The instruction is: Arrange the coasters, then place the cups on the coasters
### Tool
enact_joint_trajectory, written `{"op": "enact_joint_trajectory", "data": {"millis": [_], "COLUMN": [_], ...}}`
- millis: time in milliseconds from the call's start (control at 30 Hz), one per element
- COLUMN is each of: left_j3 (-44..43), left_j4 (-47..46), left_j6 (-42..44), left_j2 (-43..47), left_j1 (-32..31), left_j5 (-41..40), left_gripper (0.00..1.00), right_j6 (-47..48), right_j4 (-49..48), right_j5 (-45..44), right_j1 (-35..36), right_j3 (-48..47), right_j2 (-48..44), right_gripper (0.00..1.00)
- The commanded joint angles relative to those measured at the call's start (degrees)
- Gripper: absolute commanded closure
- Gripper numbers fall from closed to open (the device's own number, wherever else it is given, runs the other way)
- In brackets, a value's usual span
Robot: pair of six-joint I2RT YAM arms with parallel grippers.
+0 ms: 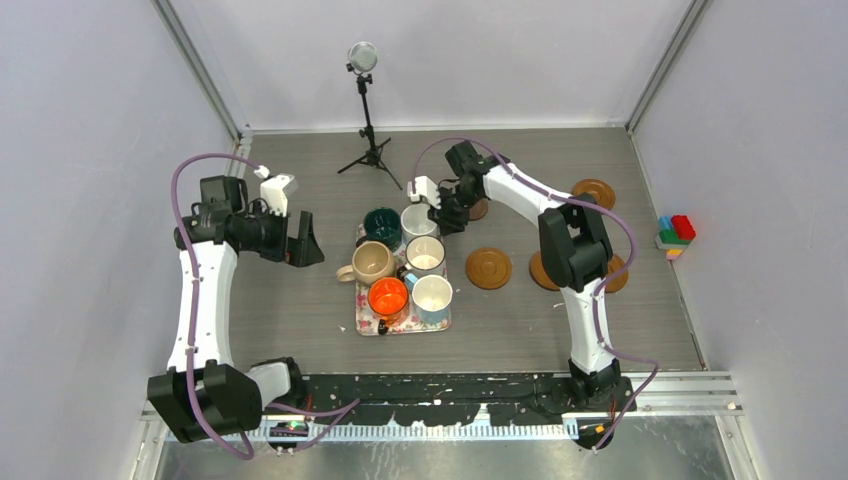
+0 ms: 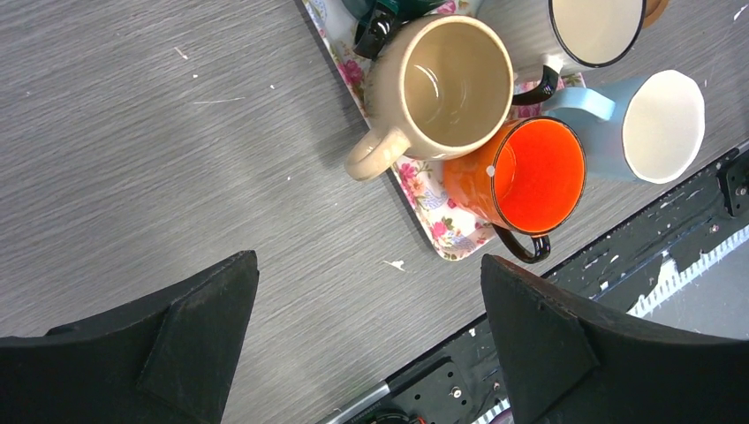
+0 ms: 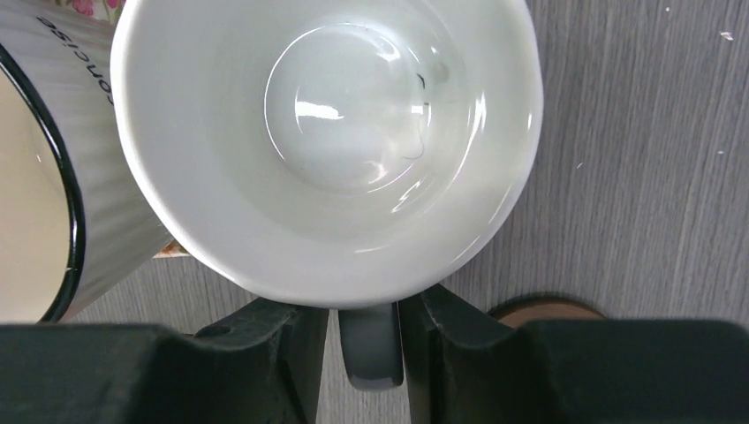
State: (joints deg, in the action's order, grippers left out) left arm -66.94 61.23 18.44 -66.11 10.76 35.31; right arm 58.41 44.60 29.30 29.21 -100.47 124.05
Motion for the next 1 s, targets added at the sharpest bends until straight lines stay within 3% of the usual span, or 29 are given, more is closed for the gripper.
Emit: {"op": "enact_joint_trajectory", "data": {"millis": [0,333,700,967], "left_j3": [-0.1,0.27,0.19,-0.51], "left_j4": [0.14,0.03,0.07,0.37], "left_j6": [0.25,-0.41,-0.96,-1.32], "left_j2": [1.36,1.46,1.76,1.85], "left_j1": [-0.15,-0.14,-0.15,-0.14], "left_j5": [-0.16,-0.77,-1.42,-1.43], "left_gripper": [0.0,0.0,0.0,0.0], "right_j6": [-1.65,-5.38,-17.15,-23.68], "right_j4": [-2.32,-3.83,-11.41,-11.73], "right_j5": [2.24,0.85,2.93,4.46], "right_j1": [0.53,0.49,-2.08,-6.98], "right_j3": [0.47,3.29,3.9,3.81], "right_j2": [-2.11,-6.51,-12.7,-17.44], "right_gripper": [0.65,0.99,1.0,1.0]}}
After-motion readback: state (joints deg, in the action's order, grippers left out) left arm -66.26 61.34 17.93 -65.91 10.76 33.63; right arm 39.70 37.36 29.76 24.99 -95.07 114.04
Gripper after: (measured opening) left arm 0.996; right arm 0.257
